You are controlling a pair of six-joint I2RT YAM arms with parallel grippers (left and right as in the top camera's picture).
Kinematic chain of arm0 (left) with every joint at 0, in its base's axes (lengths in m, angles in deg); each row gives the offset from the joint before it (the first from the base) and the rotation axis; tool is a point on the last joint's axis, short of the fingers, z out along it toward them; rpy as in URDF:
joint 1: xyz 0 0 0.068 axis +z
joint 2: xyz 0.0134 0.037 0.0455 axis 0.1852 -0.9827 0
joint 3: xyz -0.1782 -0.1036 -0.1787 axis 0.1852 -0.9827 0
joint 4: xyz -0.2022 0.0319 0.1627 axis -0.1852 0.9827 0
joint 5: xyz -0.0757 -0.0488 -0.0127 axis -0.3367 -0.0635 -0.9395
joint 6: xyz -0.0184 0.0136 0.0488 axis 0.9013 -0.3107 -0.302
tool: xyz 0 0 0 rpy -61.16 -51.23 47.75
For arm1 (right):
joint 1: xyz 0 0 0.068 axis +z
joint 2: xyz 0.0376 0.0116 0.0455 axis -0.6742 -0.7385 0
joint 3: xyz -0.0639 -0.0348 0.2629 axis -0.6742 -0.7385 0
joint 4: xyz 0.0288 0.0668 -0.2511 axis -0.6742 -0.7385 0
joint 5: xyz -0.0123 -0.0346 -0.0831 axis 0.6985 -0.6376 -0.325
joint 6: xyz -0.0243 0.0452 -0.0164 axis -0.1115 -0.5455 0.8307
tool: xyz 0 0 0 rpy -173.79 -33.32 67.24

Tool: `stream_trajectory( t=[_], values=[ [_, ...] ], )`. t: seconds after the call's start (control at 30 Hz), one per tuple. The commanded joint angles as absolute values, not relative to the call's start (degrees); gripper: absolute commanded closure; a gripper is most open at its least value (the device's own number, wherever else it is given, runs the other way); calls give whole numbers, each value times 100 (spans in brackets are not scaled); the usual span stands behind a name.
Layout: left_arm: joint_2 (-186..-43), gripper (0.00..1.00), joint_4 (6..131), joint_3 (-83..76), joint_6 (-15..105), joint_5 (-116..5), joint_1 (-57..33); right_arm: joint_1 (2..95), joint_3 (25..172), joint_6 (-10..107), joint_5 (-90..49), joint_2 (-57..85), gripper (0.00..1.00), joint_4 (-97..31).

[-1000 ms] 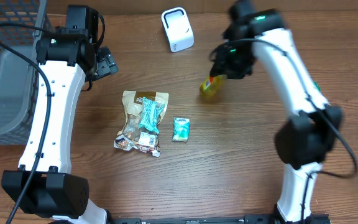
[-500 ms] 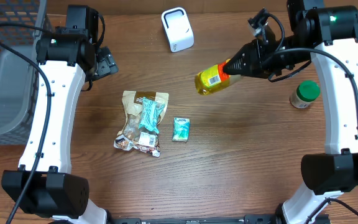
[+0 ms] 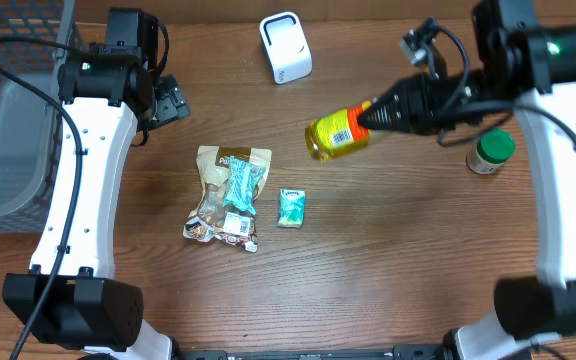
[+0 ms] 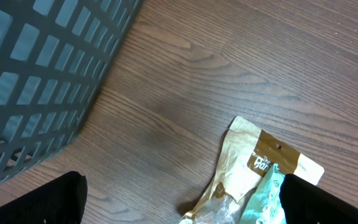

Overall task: Scan the item barcode
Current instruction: 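Lift the oil bottle and turn it sideways with the right gripper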

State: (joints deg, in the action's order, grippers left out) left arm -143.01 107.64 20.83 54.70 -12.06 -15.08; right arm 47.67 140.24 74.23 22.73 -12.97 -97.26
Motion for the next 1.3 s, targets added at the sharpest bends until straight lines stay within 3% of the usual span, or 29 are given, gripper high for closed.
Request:
stream_trajectory(
  t=[0.0,0.3,1.27],
  values=[
    [-14221,0,10755,2190,5362,-1127,-1519,4785,13521,7609,2553,-534,84,-9726],
    [-14223,0,10755,2190,5362,-1127,-1519,4785,12284,7895,2557,112,84,-9726],
    [-14221,1,10755,2190,5362,-1127,-1519,4785,12240,7915,2555,110,84,-9726]
  ],
)
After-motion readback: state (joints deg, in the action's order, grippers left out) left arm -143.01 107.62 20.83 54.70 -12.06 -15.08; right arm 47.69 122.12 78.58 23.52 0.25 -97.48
